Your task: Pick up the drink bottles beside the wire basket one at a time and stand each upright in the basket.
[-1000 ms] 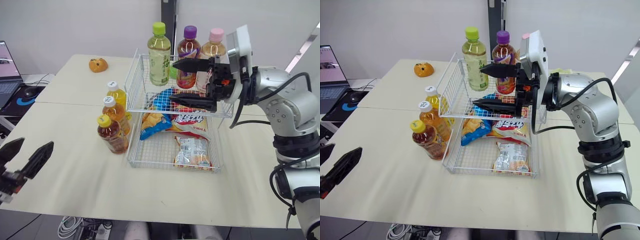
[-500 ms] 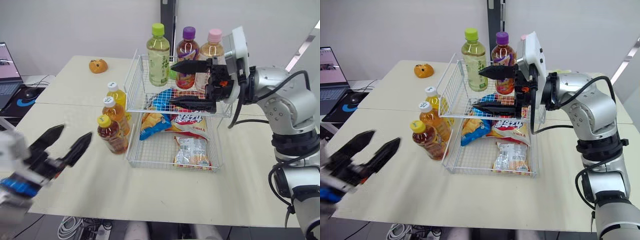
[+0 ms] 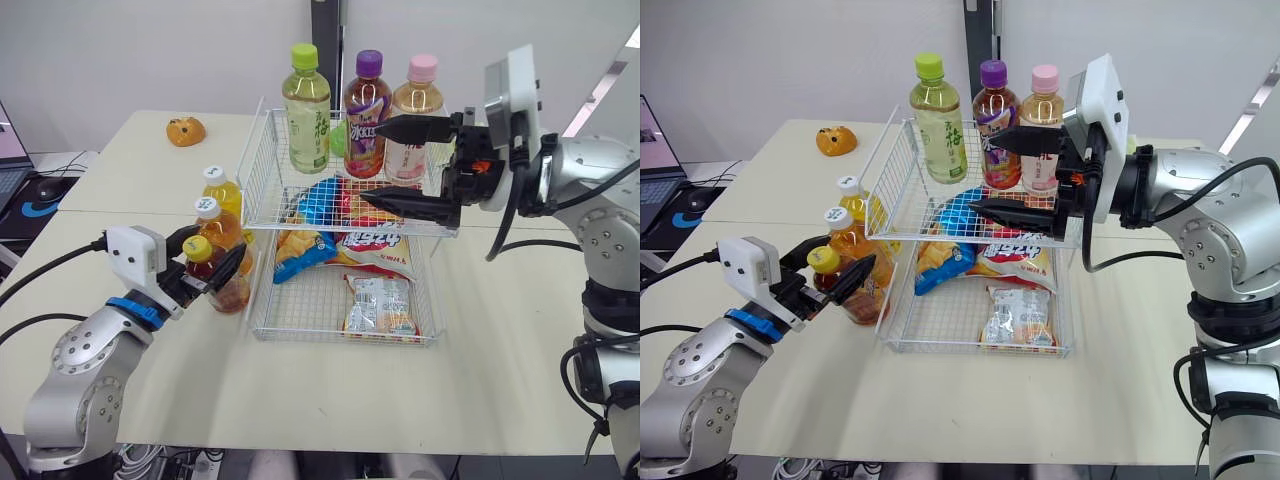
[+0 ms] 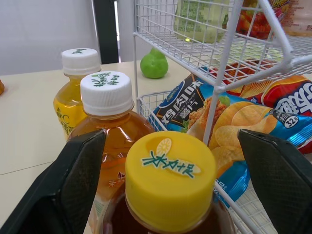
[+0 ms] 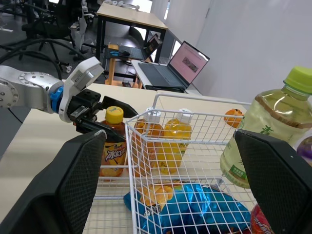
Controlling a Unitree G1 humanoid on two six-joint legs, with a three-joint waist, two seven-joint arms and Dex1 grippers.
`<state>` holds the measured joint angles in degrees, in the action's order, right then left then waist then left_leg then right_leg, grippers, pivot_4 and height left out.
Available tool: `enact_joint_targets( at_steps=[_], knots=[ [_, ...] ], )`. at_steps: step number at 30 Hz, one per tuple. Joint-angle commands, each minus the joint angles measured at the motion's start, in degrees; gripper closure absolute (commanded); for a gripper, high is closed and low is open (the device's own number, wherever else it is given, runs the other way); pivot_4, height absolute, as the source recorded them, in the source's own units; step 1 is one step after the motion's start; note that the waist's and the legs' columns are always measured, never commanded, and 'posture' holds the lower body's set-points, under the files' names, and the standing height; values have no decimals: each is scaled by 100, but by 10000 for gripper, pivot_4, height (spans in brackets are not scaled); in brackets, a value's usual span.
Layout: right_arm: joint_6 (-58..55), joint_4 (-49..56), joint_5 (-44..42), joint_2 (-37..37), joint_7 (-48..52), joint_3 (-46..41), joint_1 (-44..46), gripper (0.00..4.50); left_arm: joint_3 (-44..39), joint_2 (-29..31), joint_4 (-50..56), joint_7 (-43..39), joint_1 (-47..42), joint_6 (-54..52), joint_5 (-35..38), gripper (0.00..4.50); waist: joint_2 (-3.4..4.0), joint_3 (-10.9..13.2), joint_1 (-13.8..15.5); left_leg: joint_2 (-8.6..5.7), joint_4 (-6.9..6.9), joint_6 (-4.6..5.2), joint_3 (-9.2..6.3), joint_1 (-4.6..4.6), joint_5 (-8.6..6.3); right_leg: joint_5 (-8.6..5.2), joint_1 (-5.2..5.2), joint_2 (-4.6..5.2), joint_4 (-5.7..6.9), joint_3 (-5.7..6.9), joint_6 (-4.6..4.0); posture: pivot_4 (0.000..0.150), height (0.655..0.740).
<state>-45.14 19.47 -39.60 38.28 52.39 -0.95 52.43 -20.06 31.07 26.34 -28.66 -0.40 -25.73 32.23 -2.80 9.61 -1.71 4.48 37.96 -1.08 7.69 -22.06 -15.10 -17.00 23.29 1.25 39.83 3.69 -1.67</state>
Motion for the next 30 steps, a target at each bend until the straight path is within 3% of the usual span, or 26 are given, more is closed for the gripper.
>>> enact_joint_targets(
  at_steps=[1, 7, 13, 17, 20, 25, 30],
  knots=[
    [31, 184, -67, 69, -85, -178, -25, 0, -13, -98, 41, -14, 21, 240, -45, 12273, 0, 0, 1, 0, 0, 0, 0, 0, 0, 0, 0, 0, 0, 0, 0, 1500, 7400],
    [87, 232, -48, 61, -87, -161, -130, 0, -85, -127, 59, -40, 116, 290, 7, 30277, 3, 2, 6, 0, 0, 1, 0, 2, 0, 0, -1, 0, 1, -1, 1, 1500, 7400],
    [159, 169, -18, 22, -49, -119, -120, 0, -368, -26, 148, -96, 339, 270, 193, 30955, 3, 2, -2, 1, -4, 0, 2, 3, 0, -1, -1, 0, -1, -1, 2, 1500, 7400],
    [267, 70, -9, -59, -21, -99, -87, 0, -908, 355, 346, -164, 118, -68, 894, 30955, 3, 3, -12, 3, -4, 0, 1, 2, 0, -1, 1, -1, -2, 1, 2, 1500, 7400],
    [450, -161, 57, -190, 17, -78, 17, 0, -1476, 1054, 336, -367, -132, -638, 1674, 30955, -1, 9, -3, 4, -4, 0, -1, -4, 0, -1, 6, -2, -1, 4, 2, 1500, 7400],
    [804, -507, 181, -376, 120, -28, 132, 0, -2204, 2730, -148, -506, -1078, -2060, 3399, 30955, 2, 16, 9, 2, 0, -24, -9, -36, 14, 0, 28, -2, -4, 10, 3, 1500, 7400],
    [1015, -627, 338, -487, 118, 19, 120, 0, -2037, 4393, -1380, -1083, -2446, -3025, 4466, 30955, 2, 18, 10, 0, -4, -27, -9, -54, 15, -1, 38, -2, -27, 14, 5, 1500, 7400]
  ],
)
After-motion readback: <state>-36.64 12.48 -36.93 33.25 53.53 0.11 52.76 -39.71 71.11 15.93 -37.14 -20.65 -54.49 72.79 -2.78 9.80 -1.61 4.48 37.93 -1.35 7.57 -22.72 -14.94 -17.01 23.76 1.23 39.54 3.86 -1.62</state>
